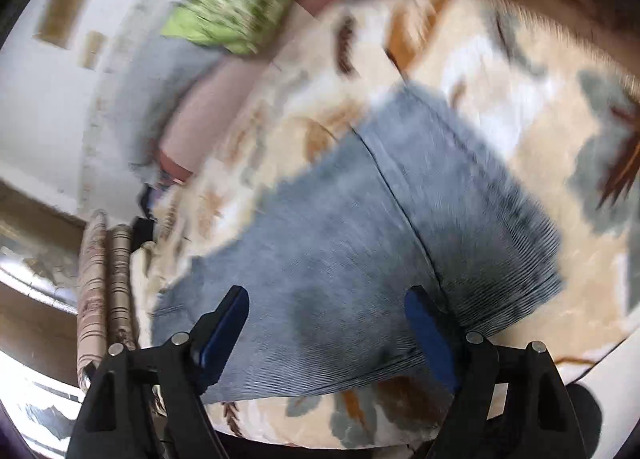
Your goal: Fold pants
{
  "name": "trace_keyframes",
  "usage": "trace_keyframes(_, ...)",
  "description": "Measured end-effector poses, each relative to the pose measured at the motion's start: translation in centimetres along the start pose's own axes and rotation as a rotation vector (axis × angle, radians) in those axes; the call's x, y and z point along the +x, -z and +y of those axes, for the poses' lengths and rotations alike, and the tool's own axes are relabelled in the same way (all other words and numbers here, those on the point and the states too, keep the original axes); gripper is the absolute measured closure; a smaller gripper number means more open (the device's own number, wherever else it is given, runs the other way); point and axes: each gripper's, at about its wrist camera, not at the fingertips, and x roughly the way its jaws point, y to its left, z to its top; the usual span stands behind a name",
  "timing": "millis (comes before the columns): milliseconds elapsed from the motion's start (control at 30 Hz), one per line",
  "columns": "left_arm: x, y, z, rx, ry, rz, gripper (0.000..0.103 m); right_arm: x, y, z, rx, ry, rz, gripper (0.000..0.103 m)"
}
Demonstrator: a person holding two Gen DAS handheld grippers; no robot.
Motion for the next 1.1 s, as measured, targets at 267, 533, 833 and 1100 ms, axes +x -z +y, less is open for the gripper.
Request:
trace_keyframes(267,-1.9,-2.3,-7.7,0.055,0.136,-0.056,0.000,-2.3,2.0,-8.2,0.301,-0.010,-0.030,0.020)
trace_keyframes(533,-1.7,-3.3,-16.2,0.065,0.331,-0.025,0.000,-1.8,0.2,-10.6,0.432,-0.084,-0.043,0.020)
trace_keyframes(833,2.0,-0.5,-22.0,0.155,0.273,0.066,0.000,-1.8,-0.2,-10.9,0.439,-0.070,-0.034,0.020)
trace_keyframes(1100,2.4,0.3,-22.4,0.185,0.256,0.065,0.000,-1.5,-0.7,-10.2,0.404,-0.008,-0.013,0.019)
